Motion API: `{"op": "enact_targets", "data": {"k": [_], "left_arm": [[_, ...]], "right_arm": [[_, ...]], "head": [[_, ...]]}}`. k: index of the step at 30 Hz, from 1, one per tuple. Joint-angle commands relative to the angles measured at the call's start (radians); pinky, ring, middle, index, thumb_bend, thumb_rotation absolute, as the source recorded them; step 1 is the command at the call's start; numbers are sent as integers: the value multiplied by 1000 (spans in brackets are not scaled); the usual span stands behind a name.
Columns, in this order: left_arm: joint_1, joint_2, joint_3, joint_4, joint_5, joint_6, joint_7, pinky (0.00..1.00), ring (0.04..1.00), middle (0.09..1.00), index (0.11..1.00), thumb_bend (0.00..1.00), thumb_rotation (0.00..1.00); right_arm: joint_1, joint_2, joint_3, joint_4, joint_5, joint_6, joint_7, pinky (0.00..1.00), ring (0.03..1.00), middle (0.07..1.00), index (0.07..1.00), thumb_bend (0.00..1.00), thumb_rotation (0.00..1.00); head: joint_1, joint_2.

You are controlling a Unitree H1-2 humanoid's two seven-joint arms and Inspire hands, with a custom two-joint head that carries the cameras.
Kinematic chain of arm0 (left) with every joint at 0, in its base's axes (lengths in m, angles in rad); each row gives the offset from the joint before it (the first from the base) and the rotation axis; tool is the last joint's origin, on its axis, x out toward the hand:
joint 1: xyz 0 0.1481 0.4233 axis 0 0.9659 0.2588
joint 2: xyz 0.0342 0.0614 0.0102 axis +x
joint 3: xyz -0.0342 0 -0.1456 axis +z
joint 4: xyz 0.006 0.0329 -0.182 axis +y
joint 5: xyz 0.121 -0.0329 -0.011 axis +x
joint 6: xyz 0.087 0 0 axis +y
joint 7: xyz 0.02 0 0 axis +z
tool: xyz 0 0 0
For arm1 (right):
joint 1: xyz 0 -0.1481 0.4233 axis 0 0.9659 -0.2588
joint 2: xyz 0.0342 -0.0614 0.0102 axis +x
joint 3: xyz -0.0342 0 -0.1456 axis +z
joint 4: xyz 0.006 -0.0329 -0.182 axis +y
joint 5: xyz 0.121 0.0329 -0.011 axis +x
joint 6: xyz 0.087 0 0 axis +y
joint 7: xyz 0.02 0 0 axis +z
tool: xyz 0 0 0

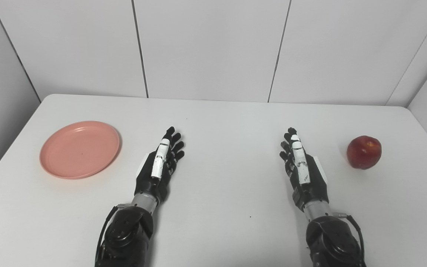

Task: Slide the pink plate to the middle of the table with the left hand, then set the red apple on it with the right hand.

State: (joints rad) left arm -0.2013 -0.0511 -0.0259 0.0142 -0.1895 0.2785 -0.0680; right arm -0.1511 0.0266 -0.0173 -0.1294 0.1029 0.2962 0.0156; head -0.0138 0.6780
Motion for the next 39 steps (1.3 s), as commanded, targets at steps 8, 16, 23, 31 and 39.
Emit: {"op": "enact_targets", "data": {"k": [8, 16, 23, 31, 39], "left_arm": [[-10, -30, -16, -12, 13, -9, 6, 959, 953, 967, 963, 372, 1000], [-9, -71, -51, 33, 39, -48, 13, 958, 953, 967, 963, 388, 1000], [-16, -93, -58, 65, 50, -72, 16, 966, 956, 972, 960, 366, 1000], [-19, -94, -65, 75, 57, -88, 13, 961, 946, 966, 955, 355, 1000], [-22, -90, -55, 58, 46, -79, 12, 967, 949, 965, 954, 369, 1000]], "right_arm": [[-7, -26, -11, -27, 25, -39, 29, 1000, 1000, 1000, 1000, 257, 1000], [5, -82, -21, -11, 62, -77, 81, 1000, 1000, 1000, 1000, 239, 1000], [10, -87, -32, -3, 78, -102, 93, 1000, 1000, 1000, 1000, 202, 1000], [15, -86, -32, -23, 76, -88, 91, 1000, 1000, 1000, 1000, 165, 1000], [14, -79, -32, -28, 85, -73, 88, 1000, 1000, 1000, 1000, 161, 1000]], "head": [[156, -58], [314, -134], [356, -160], [361, -165], [368, -172]]}}
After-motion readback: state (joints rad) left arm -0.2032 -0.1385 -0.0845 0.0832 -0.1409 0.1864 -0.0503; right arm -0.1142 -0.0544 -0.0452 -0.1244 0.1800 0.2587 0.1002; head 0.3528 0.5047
